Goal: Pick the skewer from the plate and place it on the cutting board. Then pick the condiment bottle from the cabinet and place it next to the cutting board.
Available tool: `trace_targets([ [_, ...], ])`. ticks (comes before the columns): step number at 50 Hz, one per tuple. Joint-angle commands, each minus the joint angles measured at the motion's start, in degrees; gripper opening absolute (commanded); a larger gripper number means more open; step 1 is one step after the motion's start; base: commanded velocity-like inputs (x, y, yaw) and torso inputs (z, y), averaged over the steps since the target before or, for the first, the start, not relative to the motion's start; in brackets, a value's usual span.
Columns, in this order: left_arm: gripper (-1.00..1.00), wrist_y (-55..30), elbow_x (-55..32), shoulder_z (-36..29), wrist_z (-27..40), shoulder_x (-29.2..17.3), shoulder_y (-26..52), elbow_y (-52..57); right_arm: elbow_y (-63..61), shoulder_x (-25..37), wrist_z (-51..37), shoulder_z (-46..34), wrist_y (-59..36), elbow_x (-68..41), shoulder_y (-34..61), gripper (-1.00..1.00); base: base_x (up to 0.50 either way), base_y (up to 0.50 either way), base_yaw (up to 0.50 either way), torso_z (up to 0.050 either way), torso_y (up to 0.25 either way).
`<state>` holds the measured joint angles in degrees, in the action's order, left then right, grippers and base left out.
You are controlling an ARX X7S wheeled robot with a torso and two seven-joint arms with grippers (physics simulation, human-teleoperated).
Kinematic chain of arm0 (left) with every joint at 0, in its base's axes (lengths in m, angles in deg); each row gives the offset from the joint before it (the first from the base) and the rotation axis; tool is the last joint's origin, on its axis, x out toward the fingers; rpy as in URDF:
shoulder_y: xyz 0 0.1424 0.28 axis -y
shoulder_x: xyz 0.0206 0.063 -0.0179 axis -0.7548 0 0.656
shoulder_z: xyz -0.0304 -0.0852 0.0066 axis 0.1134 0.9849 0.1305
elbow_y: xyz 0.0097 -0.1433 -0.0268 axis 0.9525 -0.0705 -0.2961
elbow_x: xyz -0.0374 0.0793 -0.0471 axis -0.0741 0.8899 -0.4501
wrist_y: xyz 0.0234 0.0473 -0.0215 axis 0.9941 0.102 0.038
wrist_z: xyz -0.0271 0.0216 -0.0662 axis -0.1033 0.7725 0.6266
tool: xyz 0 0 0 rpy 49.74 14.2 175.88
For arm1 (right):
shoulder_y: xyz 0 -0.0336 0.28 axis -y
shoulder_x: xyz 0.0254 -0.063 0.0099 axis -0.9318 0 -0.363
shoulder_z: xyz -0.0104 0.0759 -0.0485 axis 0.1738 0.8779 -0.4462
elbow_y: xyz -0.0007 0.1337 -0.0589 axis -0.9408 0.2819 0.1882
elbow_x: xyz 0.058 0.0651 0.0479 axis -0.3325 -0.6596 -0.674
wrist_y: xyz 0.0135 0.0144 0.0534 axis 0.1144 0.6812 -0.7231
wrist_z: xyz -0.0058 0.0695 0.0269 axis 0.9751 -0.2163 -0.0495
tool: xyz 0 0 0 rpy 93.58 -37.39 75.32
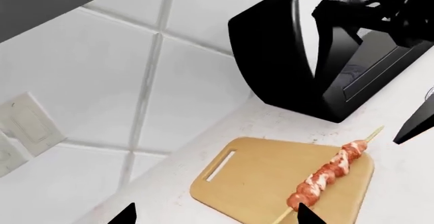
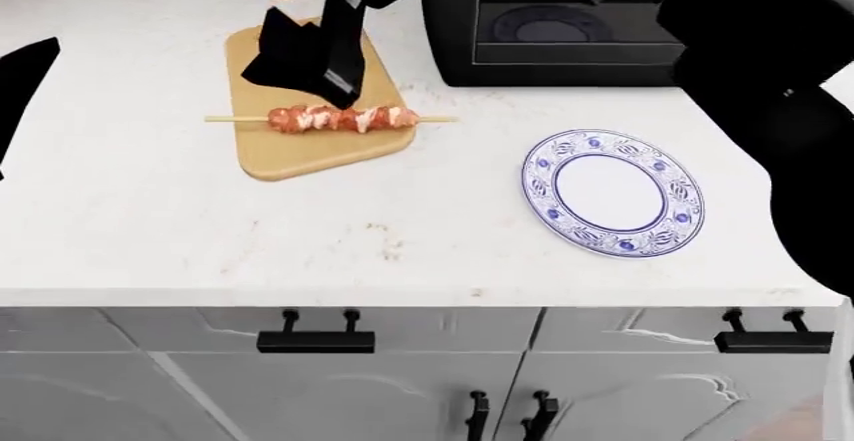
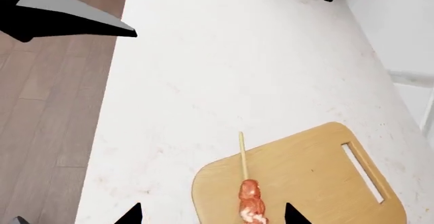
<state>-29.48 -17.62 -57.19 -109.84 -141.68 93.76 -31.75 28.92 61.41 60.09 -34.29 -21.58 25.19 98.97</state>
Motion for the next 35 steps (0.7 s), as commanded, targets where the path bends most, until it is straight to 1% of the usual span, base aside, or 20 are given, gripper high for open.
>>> trace_targets([
  [1, 1.0, -1.44, -1.1, -0.39, 0.56, 0.04, 1.4, 1.09, 0.22, -0.02, -0.62, -0.05, 0.1, -1.08, 2.07, 1.0, -0.5, 0.0, 0.0, 0.0, 0.0],
  [11, 1.0, -1.27, -0.62, -2.34, 2.73, 3.04, 3.11, 0.63, 5.35, -0.02, -2.72, 0.27, 0.42, -1.88, 3.81, 1.0, -0.5, 0.0, 0.0, 0.0, -0.001],
  [14, 1.0, 0.08, 0.66, -2.87, 4.24, 4.84, 2.85, 0.09, 7.7, -0.02, -4.26, 0.42, 0.99, -2.05, 4.37, 1.0, 0.0, 0.0, 0.0, 0.0, -0.004],
  [18, 1.0, 4.44, 5.08, -3.31, 8.75, 8.4, 1.73, -0.87, 11.97, -0.02, -10.22, 1.02, 2.52, -1.46, 5.93, 1.0, 0.0, 0.0, 0.0, 0.0, 0.0],
  [21, 1.0, 5.5, 6.36, -2.96, 12.07, 11.18, 2.81, -1.4, 14.43, -0.02, -15.17, 1.24, 2.95, -0.29, 7.85, 1.0, 0.0, 0.0, 0.0, 0.0, 0.0],
  [23, 1.0, 6.06, 7.39, -3.51, 13.46, 12.18, 3.43, -1.57, 15.77, -0.02, -17.67, 1.7, 2.98, -0.15, 9.37, 1.0, 0.0, 0.0, 0.0, 0.0, 0.0],
  [28, 1.0, 5.67, 9.64, -4.87, 17.22, 14.02, 4.95, -2.02, 19.33, -0.02, -20.17, 2.44, 0.81, -0.41, 14.23, 1.0, 0.0, 0.0, 0.0, 0.0, 0.0],
  [29, 1.0, 5.04, 9.88, -4.91, 18.18, 14.37, 5.21, -2.04, 19.94, -0.02, -20.42, 4.27, 0.31, 1.51, 14.7, 1.0, 0.0, 0.0, 0.0, 0.0, 0.0],
  [30, 1.0, 4.05, 9.97, -4.88, 19.22, 14.68, 5.38, -1.87, 20.34, -0.01, -20.98, 9.26, -0.64, 6.67, 14.73, 1.0, 0.0, 0.0, 0.0, 0.0, 0.0],
  [32, 1.0, 3.04, 9.91, -4.15, 21.12, 15.73, 5.36, -1.39, 20.04, -0.01, -22.03, 23.28, -3.45, 20.53, 14.73, 1.0, 0.0, 0.0, 0.0, 0.0, 0.0],
  [33, 1.0, 2.47, 9.63, -3.7, 21.82, 16.22, 5.39, -1.14, 19.65, -0.01, -22.95, 28.83, -4.67, 25.77, 14.73, 1.0, 0.0, 0.0, 0.0, 0.0, 0.0],
  [35, 1.0, 1.61, 9.49, -3.5, 22.83, 16.79, 5.18, -0.71, 19.08, -0.01, -24.01, 34.35, -4.7, 32.63, 14.73, 1.0, 0.0, 0.0, 0.0, 0.0, 0.0],
])
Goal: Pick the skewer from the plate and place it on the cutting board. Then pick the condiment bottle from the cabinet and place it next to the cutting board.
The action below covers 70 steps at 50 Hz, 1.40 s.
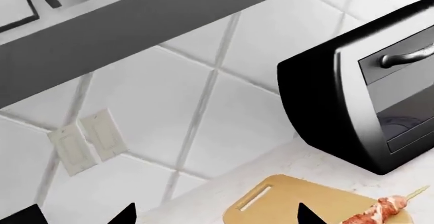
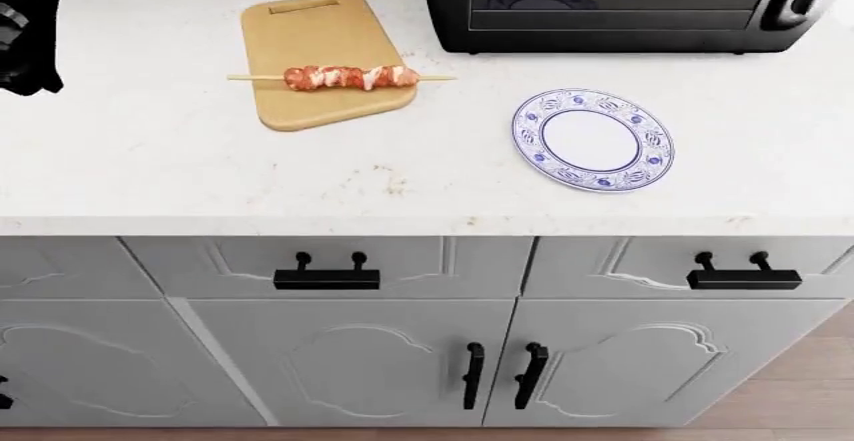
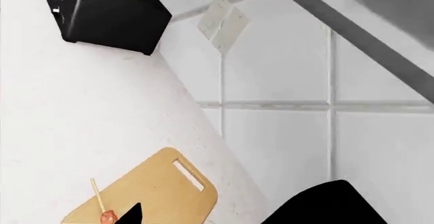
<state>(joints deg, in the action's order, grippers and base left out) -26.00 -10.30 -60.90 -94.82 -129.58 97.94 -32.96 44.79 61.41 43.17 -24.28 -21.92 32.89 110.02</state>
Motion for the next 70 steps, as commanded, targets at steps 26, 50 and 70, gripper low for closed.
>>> trace_targets([
  [26, 1.0, 6.52, 11.19, -5.95, 14.07, 9.31, -1.2, -3.24, 3.87, -0.01, -15.04, 59.92, -5.4, 70.62, 3.69, 1.0, 0.0, 0.0, 0.0, 0.0, 0.0],
  [50, 1.0, 5.62, 10.29, -8.3, 12.22, 9.79, 0.55, -4.94, 2.92, 3.29, -32.59, 76.82, -6.72, 63.21, 3.69, 1.0, 0.0, 0.0, 0.0, 0.0, 0.0],
  [70, 1.0, 7.35, 10.93, -10.05, 10.97, 9.79, 0.61, -6.97, 3.45, 2.85, -33.71, 76.9, -4.63, 60.85, 3.69, 1.0, 0.0, 0.0, 0.0, 0.013, 0.003],
])
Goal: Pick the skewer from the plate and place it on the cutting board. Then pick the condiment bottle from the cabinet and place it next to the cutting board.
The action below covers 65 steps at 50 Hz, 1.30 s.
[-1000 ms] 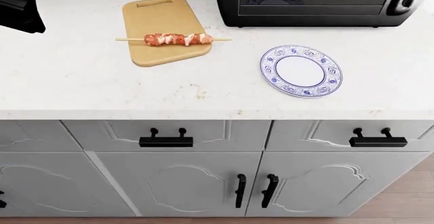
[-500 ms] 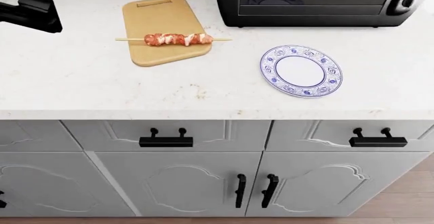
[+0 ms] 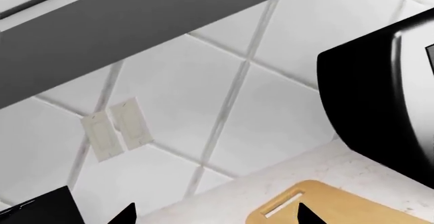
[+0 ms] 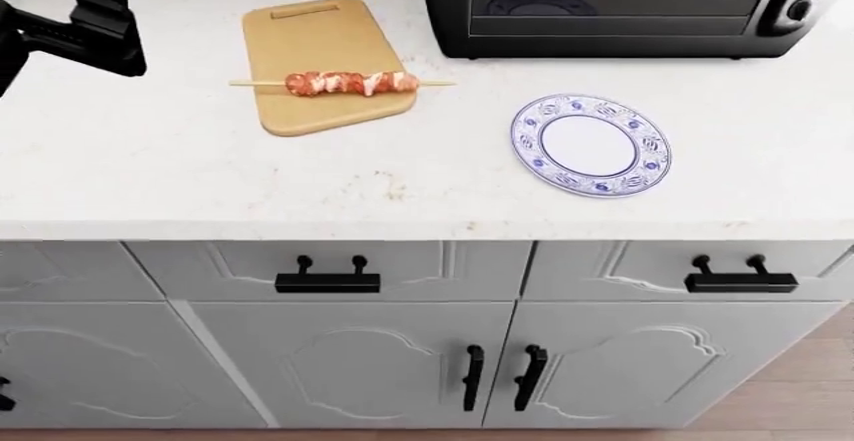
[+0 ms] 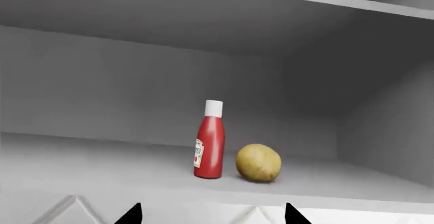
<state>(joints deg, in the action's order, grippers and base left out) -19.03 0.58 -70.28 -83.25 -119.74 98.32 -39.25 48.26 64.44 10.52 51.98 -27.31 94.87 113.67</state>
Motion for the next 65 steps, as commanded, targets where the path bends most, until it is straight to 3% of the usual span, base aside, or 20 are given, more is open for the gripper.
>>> trace_targets([
  [1, 1.0, 0.27, -0.01, -0.66, -0.64, -0.15, 0.26, -0.59, -0.08, -0.26, -0.97, 0.63, 0.73, -1.04, 0.04, 1.0, 0.0, 0.0, 0.0, 0.044, 0.023],
  [44, 1.0, -1.04, -1.31, -1.96, -4.61, -2.76, 4.06, -2.2, -1.42, -2.65, 6.07, -0.07, -4.42, 2.46, 0.04, 1.0, 0.0, 0.0, 0.0, 0.05, 0.061],
  [51, 1.0, -0.81, -3.3, -2.82, -9.63, -4.97, 3.05, -3.14, -1.0, -2.96, 6.02, -1.02, -4.23, 3.59, 0.04, 1.0, 0.0, 0.0, 0.0, 0.021, 0.026],
  [65, 1.0, -3.2, -4.65, -5.74, -16.94, -8.47, 8.36, -6.98, -1.25, -3.03, 6.04, -6.91, -5.04, -0.12, 0.04, 1.0, 0.03, 0.0, 0.0, 0.0, 0.0],
])
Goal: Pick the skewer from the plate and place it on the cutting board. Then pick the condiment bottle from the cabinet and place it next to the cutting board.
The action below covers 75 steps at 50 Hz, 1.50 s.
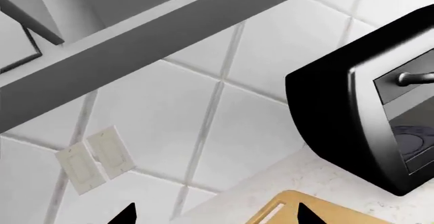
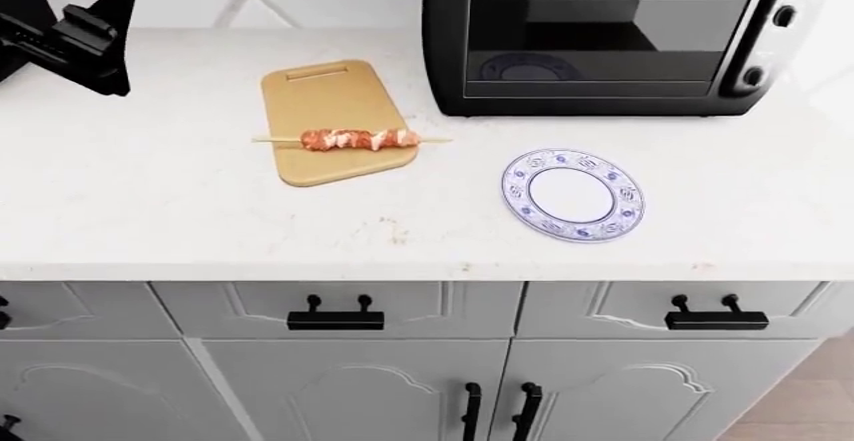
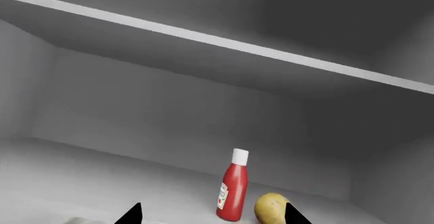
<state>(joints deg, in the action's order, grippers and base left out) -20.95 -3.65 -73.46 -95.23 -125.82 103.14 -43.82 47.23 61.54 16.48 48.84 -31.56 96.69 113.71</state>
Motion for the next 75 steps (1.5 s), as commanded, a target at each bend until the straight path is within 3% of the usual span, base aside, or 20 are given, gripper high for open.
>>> trace_targets([
  [1, 1.0, -1.98, -0.44, -3.13, -5.5, -2.55, 4.54, -2.64, -0.28, -0.14, 0.08, -4.02, -0.83, -2.03, 0.0, 1.0, 0.09, 0.0, 0.0, 0.0, 0.0],
  [12, 1.0, -6.53, 2.54, -11.7, -10.56, -2.24, 13.77, -7.41, -0.64, -0.14, 0.58, -3.29, -1.09, -0.29, 0.0, 1.0, 0.09, 0.0, 0.0, 0.0, 0.0],
  [39, 1.0, -7.39, 3.33, -13.06, -10.52, -1.68, 16.23, -7.52, -0.62, 0.06, -0.19, 2.39, -0.22, 3.84, 0.0, 1.0, 0.09, -0.07, 0.0, 0.0, 0.0],
  [63, 1.0, -7.64, 3.72, -13.29, -10.84, -1.85, 18.42, -8.66, -0.33, -0.14, 3.12, -4.35, -1.22, -2.64, 0.0, 1.0, 0.16, -0.02, 0.0, 0.0, 0.0],
  [75, 1.0, -7.29, 4.32, -13.87, -10.75, -1.78, 18.87, -9.26, 0.01, -0.12, 2.8, -0.38, -1.13, 2.77, 0.0, 1.0, 0.2, 0.0, 0.0, 0.0, 0.0],
])
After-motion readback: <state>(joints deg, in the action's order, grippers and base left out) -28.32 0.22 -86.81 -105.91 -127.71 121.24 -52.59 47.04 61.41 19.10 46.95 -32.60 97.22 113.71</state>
